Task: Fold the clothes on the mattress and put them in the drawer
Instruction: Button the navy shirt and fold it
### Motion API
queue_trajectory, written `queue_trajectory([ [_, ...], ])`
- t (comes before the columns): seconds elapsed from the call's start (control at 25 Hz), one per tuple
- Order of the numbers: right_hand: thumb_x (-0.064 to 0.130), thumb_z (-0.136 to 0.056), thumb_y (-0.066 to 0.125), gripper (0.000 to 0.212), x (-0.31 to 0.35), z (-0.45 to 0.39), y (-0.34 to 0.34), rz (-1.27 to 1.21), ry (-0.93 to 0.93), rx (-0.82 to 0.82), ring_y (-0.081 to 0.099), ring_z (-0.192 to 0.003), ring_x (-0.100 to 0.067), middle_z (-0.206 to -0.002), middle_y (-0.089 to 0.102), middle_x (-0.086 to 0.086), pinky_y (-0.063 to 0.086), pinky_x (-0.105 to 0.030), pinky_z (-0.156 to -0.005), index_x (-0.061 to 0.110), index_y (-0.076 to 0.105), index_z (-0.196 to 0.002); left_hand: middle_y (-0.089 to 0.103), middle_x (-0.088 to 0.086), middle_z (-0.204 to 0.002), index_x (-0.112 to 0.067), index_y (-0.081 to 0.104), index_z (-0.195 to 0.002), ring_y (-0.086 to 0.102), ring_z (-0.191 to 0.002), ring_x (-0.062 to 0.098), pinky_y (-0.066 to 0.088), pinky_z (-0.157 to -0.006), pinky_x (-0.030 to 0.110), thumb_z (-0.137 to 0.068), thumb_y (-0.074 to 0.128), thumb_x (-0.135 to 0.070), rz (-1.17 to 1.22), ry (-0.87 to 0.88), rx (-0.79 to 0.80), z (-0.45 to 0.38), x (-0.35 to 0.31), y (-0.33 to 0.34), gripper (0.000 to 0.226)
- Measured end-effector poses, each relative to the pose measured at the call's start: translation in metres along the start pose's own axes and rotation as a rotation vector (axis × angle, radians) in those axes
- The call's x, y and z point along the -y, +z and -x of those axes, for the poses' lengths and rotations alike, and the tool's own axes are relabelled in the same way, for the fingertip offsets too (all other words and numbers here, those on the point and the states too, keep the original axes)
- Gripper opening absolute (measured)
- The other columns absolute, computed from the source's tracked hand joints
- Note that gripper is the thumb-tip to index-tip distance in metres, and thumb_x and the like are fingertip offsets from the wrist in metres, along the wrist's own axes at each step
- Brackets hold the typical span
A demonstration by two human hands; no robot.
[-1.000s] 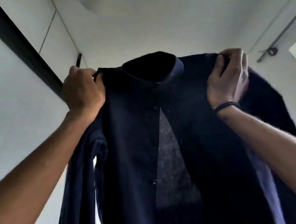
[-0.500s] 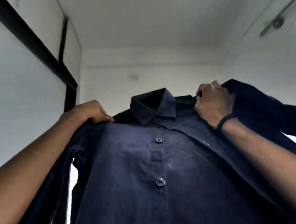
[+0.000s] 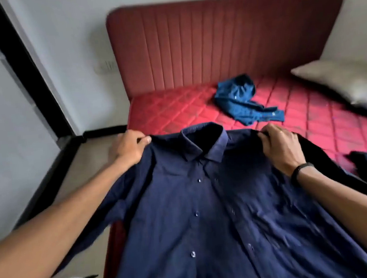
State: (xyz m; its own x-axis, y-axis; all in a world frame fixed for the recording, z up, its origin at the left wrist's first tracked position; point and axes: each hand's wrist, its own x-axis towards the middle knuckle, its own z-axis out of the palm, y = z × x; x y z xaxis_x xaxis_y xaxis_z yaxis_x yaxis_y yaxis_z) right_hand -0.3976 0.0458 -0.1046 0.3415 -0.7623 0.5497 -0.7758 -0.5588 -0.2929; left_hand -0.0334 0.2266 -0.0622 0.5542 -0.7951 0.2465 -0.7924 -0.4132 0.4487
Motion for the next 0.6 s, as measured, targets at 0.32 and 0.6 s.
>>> queue_trajectory([
  [0.32, 0.030, -0.098, 0.051, 0.025, -0.039, -0.068, 0.170, -0.100, 0.270, 0.210, 0.061, -0.104, -0.048, -0.110, 0.068, -0.026, 0.048, -0.052, -0.085, 0.009, 0.063, -0.105, 0.067, 0.020, -0.124, -0.030, 0.074, -0.114, 0.060, -0.119, 0.043, 0.049, -0.100, 0.047, -0.096, 0.063, -0.046, -0.151, -0.150, 0.029, -0.122, 0.024, 0.149, 0.027],
  [0.6, 0.038, -0.084, 0.077, 0.039, 0.026, -0.006, 0.157, -0.319, 0.248, 0.349, 0.067, -0.096, -0.027, -0.100, 0.070, -0.009, 0.048, -0.032, -0.086, 0.015, 0.070, -0.115, 0.076, -0.001, -0.086, -0.020, 0.073, -0.120, 0.071, -0.085, 0.018, 0.052, -0.087, 0.030, -0.094, 0.066, -0.019, 0.204, 0.129, 0.198, -0.039, -0.019, 0.204, 0.026],
])
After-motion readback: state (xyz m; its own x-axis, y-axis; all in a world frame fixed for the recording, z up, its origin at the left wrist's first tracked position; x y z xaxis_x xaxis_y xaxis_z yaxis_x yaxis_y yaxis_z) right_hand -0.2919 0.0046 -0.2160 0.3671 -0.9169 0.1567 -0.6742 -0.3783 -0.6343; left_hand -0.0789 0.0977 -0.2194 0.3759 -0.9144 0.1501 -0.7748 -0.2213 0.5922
